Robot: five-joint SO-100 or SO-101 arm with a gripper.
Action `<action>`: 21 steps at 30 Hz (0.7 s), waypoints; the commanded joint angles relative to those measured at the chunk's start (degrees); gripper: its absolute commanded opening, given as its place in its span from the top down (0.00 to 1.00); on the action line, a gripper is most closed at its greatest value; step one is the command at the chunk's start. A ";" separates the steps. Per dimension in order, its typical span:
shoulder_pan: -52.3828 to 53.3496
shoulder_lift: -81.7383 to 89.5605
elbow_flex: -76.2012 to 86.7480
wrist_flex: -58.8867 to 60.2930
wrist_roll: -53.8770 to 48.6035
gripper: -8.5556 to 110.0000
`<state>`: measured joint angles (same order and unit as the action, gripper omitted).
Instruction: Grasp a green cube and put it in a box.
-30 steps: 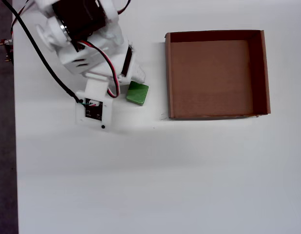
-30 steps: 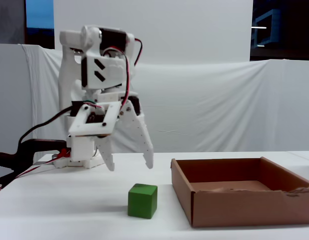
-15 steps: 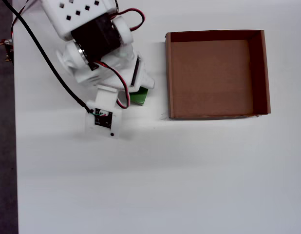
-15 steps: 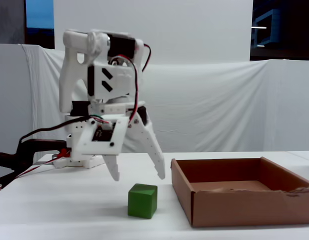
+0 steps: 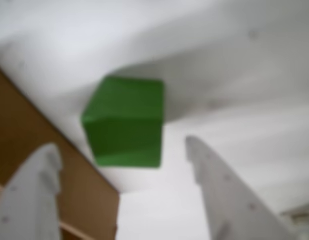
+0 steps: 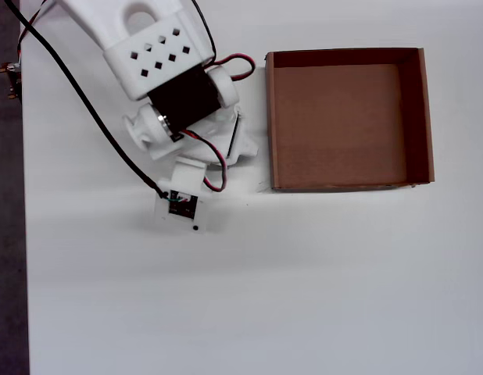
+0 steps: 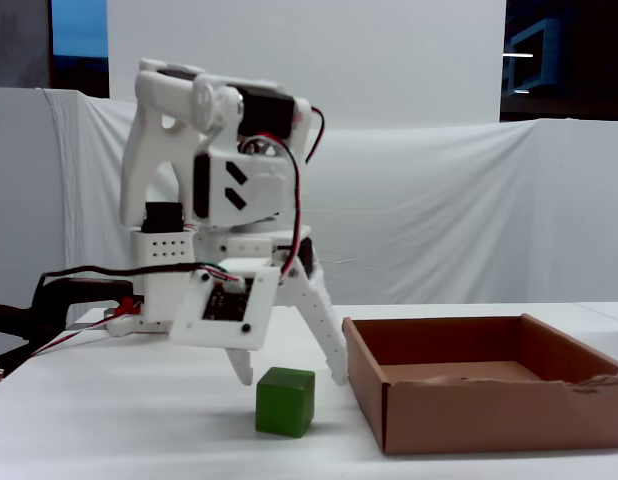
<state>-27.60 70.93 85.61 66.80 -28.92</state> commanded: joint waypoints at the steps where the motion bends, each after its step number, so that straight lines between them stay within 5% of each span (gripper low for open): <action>1: -0.62 0.18 -2.99 0.35 0.18 0.63; 21: -1.32 -1.23 -2.99 -0.26 0.18 0.71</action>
<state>-28.48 69.08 85.61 66.80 -28.92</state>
